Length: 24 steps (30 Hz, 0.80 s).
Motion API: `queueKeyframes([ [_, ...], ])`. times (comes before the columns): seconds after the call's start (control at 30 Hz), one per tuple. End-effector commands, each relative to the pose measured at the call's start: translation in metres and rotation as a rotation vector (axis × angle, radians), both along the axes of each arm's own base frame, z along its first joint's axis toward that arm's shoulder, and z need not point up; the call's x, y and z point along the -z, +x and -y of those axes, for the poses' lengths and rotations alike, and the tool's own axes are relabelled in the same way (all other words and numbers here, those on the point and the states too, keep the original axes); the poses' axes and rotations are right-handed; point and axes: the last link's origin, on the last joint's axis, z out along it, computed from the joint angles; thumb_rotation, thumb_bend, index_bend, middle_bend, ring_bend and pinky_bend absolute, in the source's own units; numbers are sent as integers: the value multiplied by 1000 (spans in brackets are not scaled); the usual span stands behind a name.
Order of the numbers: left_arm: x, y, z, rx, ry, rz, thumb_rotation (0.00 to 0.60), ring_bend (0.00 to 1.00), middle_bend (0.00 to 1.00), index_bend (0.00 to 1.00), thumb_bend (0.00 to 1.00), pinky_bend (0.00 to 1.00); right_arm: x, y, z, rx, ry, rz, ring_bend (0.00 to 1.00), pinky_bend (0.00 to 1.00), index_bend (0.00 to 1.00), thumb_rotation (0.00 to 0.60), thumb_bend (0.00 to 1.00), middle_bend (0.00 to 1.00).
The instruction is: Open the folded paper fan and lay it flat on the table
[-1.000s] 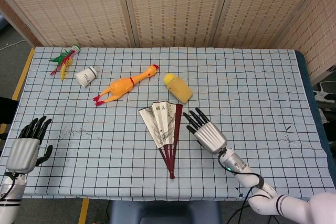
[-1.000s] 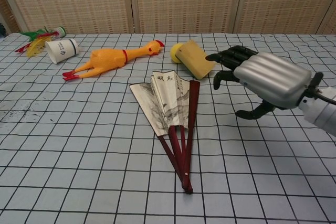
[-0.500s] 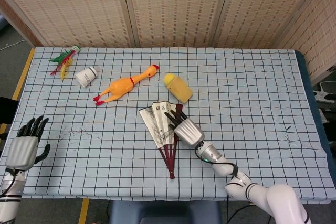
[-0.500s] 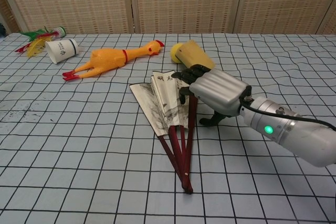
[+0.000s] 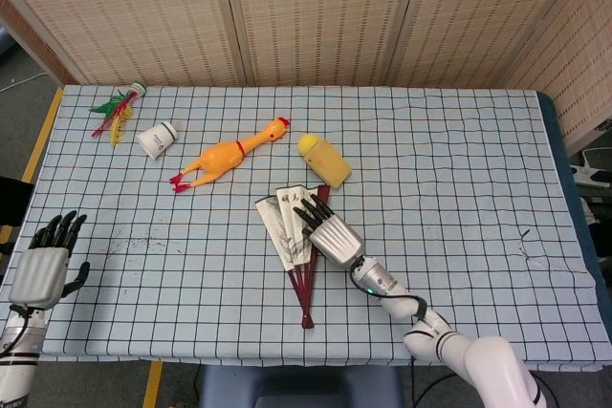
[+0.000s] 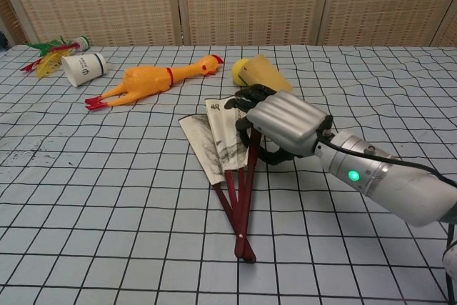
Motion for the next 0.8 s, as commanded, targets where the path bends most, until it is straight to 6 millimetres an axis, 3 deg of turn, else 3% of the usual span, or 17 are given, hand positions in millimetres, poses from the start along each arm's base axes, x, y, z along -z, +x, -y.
queueKeyframes([
  [0.03,2,1,-1,12,-8,15,600,0,0,0,419,150,-5,3,-1,-20,1,32,0,0,679,600,603,126],
  [0.2,9,3,-7,61,-61,125,600,0,0,0,428,150,-15,19,4,23,38,131,0,0,718,600,607,135],
  [0.33,15,2,-19,89,-28,324,600,0,0,84,444,127,-25,41,12,68,64,206,0,0,725,600,607,135],
  [0.4,25,2,-22,101,6,433,600,0,2,125,444,92,-29,54,16,93,78,253,0,0,725,600,607,135],
  [0.57,51,4,-25,133,-31,512,600,0,18,147,436,86,-31,85,21,165,106,370,0,0,733,600,606,154],
  [0.8,63,14,-52,60,-145,660,600,0,31,361,435,84,-21,130,33,263,197,495,0,0,746,600,606,155],
])
